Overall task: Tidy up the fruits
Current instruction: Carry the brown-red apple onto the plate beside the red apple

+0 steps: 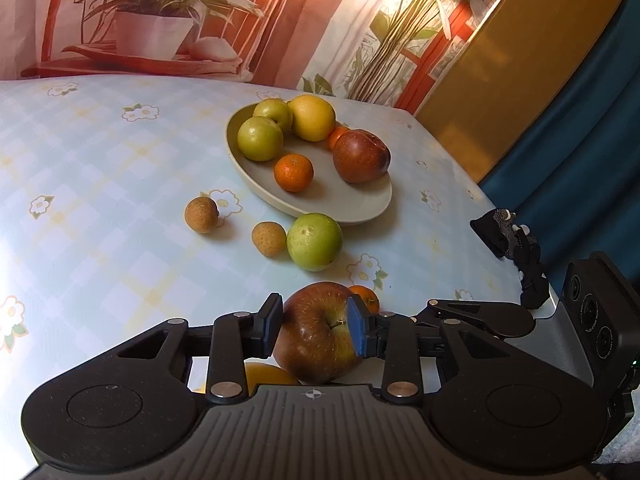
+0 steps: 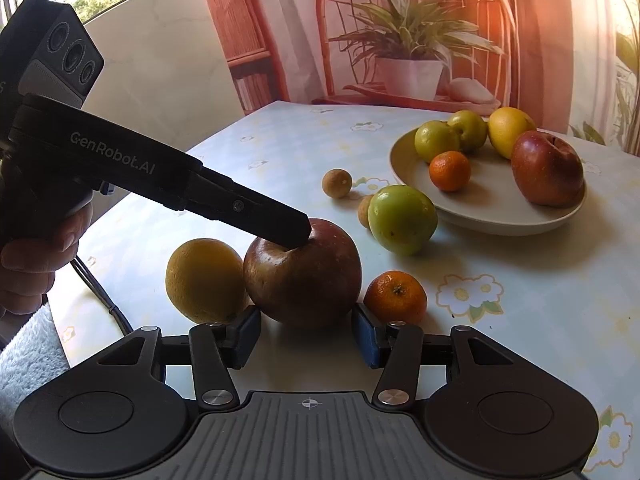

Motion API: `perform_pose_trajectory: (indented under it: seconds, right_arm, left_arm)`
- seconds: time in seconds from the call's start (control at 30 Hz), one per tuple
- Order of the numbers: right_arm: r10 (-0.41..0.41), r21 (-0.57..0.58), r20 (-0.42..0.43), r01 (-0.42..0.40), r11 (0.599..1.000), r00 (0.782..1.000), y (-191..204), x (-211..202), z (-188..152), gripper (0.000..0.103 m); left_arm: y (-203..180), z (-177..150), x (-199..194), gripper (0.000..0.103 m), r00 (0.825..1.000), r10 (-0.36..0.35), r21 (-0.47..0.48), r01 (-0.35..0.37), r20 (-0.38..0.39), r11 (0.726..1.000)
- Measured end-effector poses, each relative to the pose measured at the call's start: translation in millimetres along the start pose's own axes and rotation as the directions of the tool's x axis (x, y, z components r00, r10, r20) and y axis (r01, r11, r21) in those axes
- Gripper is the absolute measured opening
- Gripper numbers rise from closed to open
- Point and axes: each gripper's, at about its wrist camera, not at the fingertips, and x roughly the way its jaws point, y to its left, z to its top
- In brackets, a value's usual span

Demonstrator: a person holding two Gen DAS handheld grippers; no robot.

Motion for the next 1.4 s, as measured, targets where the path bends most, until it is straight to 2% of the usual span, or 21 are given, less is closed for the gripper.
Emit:
perform_pose_trajectory:
  seconds: [0.27, 0.53, 0.63, 0.97, 1.2, 1.4]
  right_arm:
    - [0.000, 0.003, 0.005, 0.000, 1.000, 1.000, 0.6, -0.2, -0.4, 0.046]
    - [-0.014, -0.012, -0.006, 0.014, 1.000, 1.000, 3.2, 2.3, 5.6, 0.048]
    - [-0.026, -0.011, 0.028, 0.026, 1.000, 0.999, 5.0, -2.9, 7.7, 0.048]
    - [-0.072, -0.028, 0.118, 0.075, 0.997, 0.990, -8.9, -20.4, 35.0, 0.048]
    - [-0.131, -0.024, 0.138, 0.135, 0.990, 0.982, -40.4, -29.2, 52.4, 0.048]
    - [-0.158, -0.002, 0.115, 0.159, 0.987, 0.981, -71.2, -26.6, 59.4, 0.048]
  left_arm:
    - [11.4, 0.8, -0.3, 0.036, 0.999, -0.033, -0.045, 0.031, -0.034, 0.998]
    - [11.5, 0.6, 0.1, 0.036, 0.999, -0.032, -0.069, 0.031, -0.013, 0.997]
    - [7.7, 4.1, -6.2, 0.036, 0.999, -0.028, -0.061, 0.029, 0.023, 0.998]
    - [-9.5, 39.2, -9.3, 0.036, 0.996, -0.035, -0.033, 0.038, 0.087, 0.999]
    - [-27.9, 71.2, 14.7, 0.037, 0.995, -0.046, 0.009, 0.046, 0.088, 0.999]
    - [-32.6, 90.8, 44.7, 0.037, 0.997, -0.054, -0.008, 0.055, 0.053, 0.998]
